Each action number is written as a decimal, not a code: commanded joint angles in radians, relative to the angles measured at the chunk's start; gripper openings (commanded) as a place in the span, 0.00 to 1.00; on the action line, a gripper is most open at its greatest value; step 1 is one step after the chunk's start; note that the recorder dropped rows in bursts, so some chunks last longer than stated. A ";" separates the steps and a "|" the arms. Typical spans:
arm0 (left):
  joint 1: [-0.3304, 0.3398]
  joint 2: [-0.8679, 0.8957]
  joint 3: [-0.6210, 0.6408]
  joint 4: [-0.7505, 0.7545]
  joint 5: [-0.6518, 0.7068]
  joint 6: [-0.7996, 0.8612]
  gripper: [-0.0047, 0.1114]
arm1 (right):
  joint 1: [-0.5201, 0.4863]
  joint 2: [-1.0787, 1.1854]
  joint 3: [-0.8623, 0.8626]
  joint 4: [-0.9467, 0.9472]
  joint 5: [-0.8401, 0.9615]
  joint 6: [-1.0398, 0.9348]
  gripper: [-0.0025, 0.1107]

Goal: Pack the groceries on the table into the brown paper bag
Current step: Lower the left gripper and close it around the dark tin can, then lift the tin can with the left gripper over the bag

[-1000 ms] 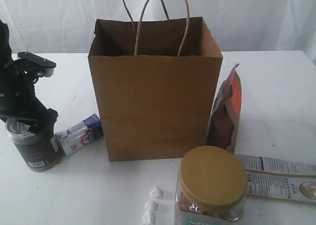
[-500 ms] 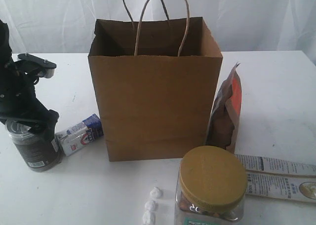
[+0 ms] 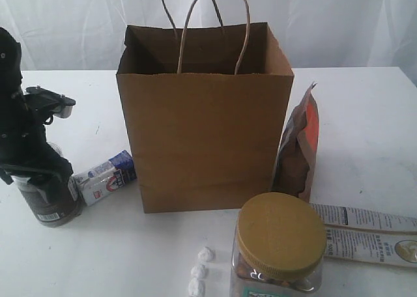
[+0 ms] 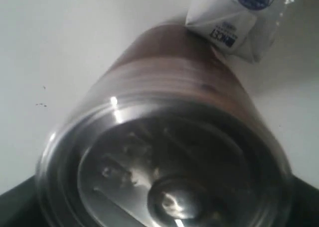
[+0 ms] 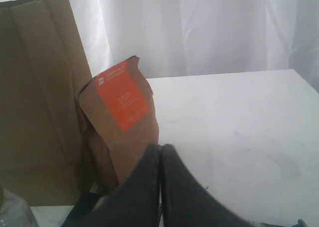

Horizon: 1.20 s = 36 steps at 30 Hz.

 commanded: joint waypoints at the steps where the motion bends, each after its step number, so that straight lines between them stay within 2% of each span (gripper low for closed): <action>1: 0.002 0.027 0.006 -0.010 0.021 -0.007 0.25 | -0.006 -0.006 0.005 -0.001 -0.005 0.003 0.02; 2: 0.002 0.025 0.003 -0.010 0.016 -0.007 0.07 | -0.006 -0.006 0.005 -0.001 -0.005 0.003 0.02; 3: 0.002 0.022 0.003 -0.007 0.014 -0.007 0.04 | -0.006 -0.006 0.005 -0.001 -0.005 0.003 0.02; 7: 0.002 -0.040 -0.054 -0.007 0.057 -0.005 0.04 | -0.006 -0.006 0.005 -0.001 -0.005 0.003 0.02; 14: 0.002 -0.248 -0.268 -0.005 0.197 0.044 0.04 | -0.006 -0.006 0.005 -0.001 -0.005 0.003 0.02; 22: 0.002 -0.348 -0.426 -0.039 0.309 0.020 0.04 | -0.006 -0.006 0.005 0.001 -0.005 0.003 0.02; 29: 0.002 -0.362 -0.623 -0.223 0.335 0.020 0.04 | -0.006 -0.006 0.005 0.001 -0.005 0.003 0.02; 36: 0.002 -0.324 -0.780 -0.437 0.337 0.108 0.04 | -0.006 -0.006 0.005 0.001 -0.005 0.003 0.02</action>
